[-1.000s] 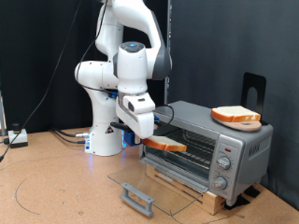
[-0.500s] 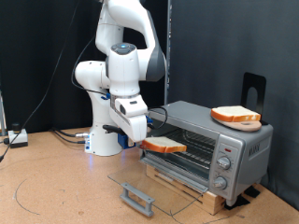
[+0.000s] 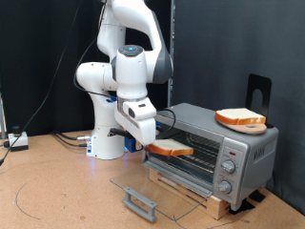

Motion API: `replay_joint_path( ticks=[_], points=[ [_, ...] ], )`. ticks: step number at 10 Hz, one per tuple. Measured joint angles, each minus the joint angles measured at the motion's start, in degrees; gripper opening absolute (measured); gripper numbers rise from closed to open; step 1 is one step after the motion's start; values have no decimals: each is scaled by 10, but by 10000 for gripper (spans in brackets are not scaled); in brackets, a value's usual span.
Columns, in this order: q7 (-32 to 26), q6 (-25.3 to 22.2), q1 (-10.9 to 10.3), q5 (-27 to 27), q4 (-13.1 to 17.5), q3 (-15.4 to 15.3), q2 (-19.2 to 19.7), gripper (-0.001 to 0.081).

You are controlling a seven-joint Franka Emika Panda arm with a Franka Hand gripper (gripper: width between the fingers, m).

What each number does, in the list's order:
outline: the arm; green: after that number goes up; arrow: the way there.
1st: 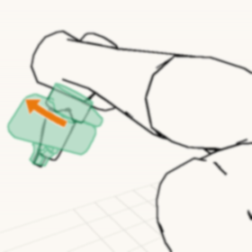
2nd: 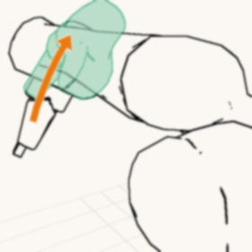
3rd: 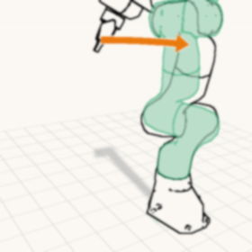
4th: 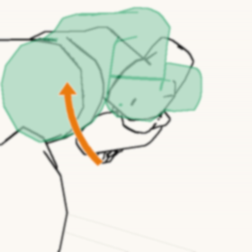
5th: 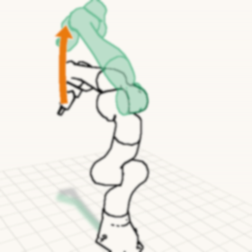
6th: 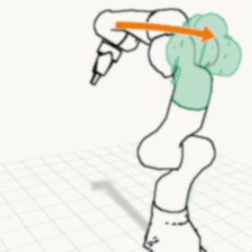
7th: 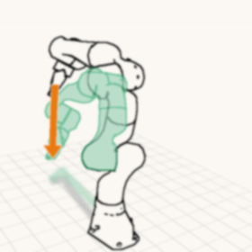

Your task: Make a piece of toast with the oven

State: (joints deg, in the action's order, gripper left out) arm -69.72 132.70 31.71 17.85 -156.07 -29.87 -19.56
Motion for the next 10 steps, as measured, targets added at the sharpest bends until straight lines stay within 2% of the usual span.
replay_joint_path(
  ticks=[3,5,8,10],
  points=[
    [20,8,-37,39,-17,-27,-16,393],
    [41,12,-50,54,-20,-42,-23,393],
    [49,44,-48,55,-21,-47,-23,393],
    [40,52,-30,46,-18,-37,-23,393]
  ],
)
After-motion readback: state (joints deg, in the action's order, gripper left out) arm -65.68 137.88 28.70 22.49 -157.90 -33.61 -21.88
